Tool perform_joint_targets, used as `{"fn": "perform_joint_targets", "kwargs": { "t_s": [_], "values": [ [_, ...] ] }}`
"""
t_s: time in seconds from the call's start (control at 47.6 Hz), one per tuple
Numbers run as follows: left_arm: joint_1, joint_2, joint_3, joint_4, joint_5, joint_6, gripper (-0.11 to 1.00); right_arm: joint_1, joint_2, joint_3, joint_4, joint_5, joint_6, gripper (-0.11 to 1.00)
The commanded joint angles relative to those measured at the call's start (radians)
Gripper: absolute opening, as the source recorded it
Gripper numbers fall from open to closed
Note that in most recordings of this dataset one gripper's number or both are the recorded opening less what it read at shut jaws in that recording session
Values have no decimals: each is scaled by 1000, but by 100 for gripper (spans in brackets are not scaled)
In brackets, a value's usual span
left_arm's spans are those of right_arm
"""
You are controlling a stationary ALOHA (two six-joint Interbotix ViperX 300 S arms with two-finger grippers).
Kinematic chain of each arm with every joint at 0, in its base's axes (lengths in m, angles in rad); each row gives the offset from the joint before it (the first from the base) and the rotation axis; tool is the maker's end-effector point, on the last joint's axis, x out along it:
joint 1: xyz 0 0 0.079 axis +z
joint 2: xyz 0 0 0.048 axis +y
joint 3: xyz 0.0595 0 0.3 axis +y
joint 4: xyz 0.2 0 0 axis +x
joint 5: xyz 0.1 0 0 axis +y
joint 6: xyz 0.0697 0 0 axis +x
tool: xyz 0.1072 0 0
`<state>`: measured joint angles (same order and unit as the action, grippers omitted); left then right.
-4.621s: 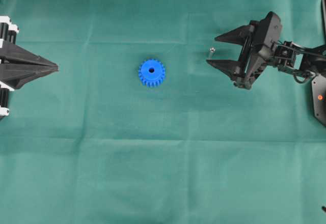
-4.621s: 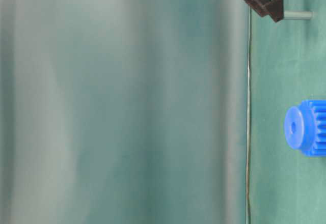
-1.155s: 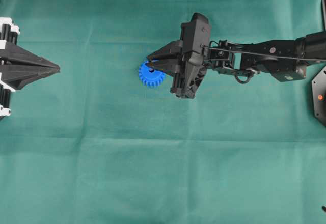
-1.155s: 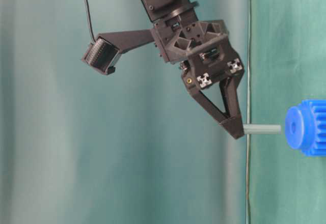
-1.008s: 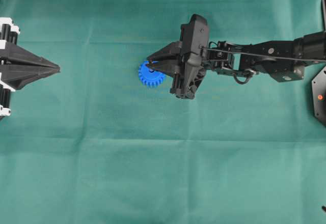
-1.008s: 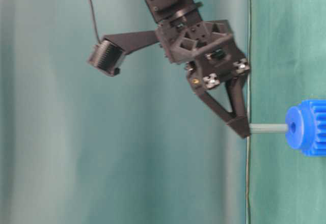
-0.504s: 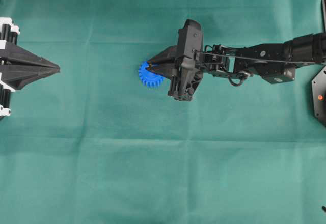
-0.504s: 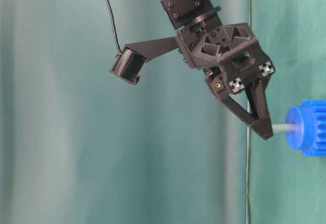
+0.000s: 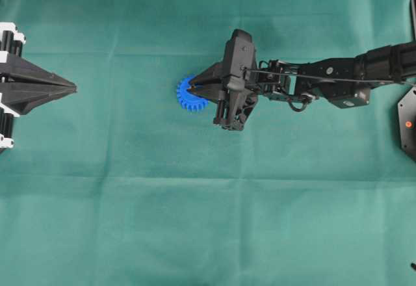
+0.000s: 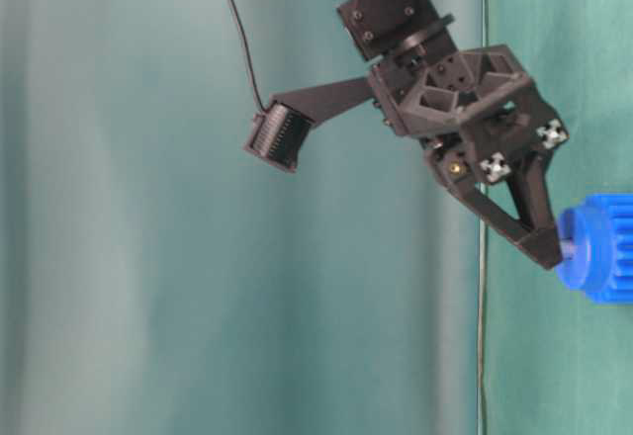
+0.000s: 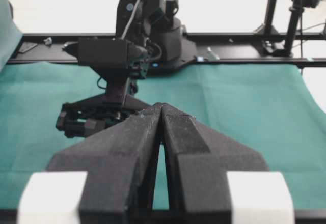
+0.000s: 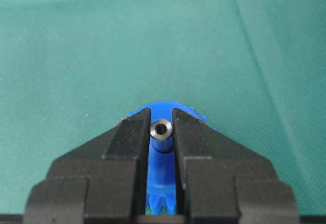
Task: Insert the shaft placed at a random location into the center hole of the small gear at another random location.
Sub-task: 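Lower the shaft into the gear's center hole with the right gripper, then open the right gripper to release the inserted shaft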
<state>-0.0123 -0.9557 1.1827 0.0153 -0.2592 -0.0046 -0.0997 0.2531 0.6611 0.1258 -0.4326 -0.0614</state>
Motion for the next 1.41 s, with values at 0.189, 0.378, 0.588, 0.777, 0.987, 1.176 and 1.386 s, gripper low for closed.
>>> {"fn": "perform_joint_targets", "kwargs": {
  "t_s": [0.189,0.378,0.588,0.777,0.987,1.176,1.386],
  "values": [
    [2,8,-18,3,-6,-2,0,3,8,-29,3,-15,-2,13],
    [2,8,-18,2,-6,0,0,3,8,-29,3,-14,0,13],
    [2,9,-18,3,-2,0,0,5,8,-23,3,-9,2,13],
    [2,9,-18,2,3,0,0,3,6,-23,8,-8,6,14],
    [2,9,-18,3,3,0,0,5,-14,-20,11,18,9,63],
    [2,9,-18,2,3,0,0,5,-48,-15,11,28,6,81],
    [2,9,-18,3,3,0,0,5,-112,0,8,40,3,79]
  ]
}}
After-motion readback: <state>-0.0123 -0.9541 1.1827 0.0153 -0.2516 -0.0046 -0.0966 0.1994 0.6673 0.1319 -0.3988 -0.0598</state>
